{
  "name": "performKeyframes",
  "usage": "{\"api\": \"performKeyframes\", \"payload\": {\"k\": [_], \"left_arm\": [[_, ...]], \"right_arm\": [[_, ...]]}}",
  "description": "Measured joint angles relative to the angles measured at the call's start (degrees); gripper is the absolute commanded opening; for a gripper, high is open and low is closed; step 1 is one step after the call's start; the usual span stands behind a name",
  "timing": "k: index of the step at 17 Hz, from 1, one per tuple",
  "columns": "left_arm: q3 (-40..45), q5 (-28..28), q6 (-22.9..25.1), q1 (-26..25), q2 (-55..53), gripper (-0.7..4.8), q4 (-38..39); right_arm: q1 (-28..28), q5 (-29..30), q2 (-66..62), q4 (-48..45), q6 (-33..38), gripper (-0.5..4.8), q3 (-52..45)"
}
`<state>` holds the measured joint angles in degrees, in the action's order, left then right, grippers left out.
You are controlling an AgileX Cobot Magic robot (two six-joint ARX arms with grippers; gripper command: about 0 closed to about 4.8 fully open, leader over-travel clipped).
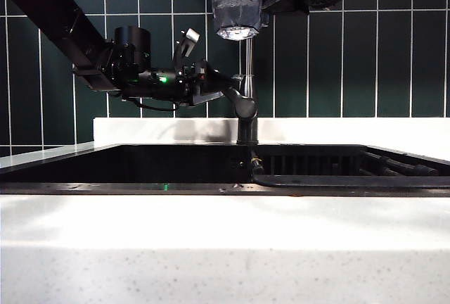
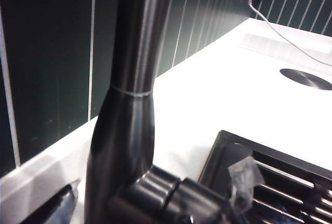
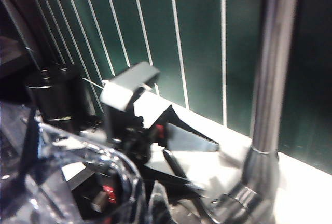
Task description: Pick up the mug next to the sink, go to the faucet to get some water, pour the water into the sink, and finally put the mug back to its place.
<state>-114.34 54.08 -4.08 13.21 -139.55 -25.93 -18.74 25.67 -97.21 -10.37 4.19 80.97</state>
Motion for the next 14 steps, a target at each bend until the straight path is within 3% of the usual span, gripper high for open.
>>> {"api": "performKeyframes", "payload": {"k": [2,4,8,14], "left_arm": [[0.0,2.9,0.1,-0.5,-0.1,3.79,-0.2],[0.1,9.0,0.2,-1.5,-0.6,4.39,-0.3],[0.0,12.1,0.2,-1.4,-0.6,4.4,-0.4],[0.0,17.2,-3.1,-5.2,-0.6,4.35,-0.4]], "right_arm": [[0.0,0.0,0.0,0.0,0.0,-0.06,0.0],[0.0,0.0,0.0,0.0,0.0,-0.06,0.0],[0.0,-0.1,0.0,0.0,0.0,-0.06,0.0],[0.0,-0.2,-0.1,0.0,0.0,-0.06,0.0]]}}
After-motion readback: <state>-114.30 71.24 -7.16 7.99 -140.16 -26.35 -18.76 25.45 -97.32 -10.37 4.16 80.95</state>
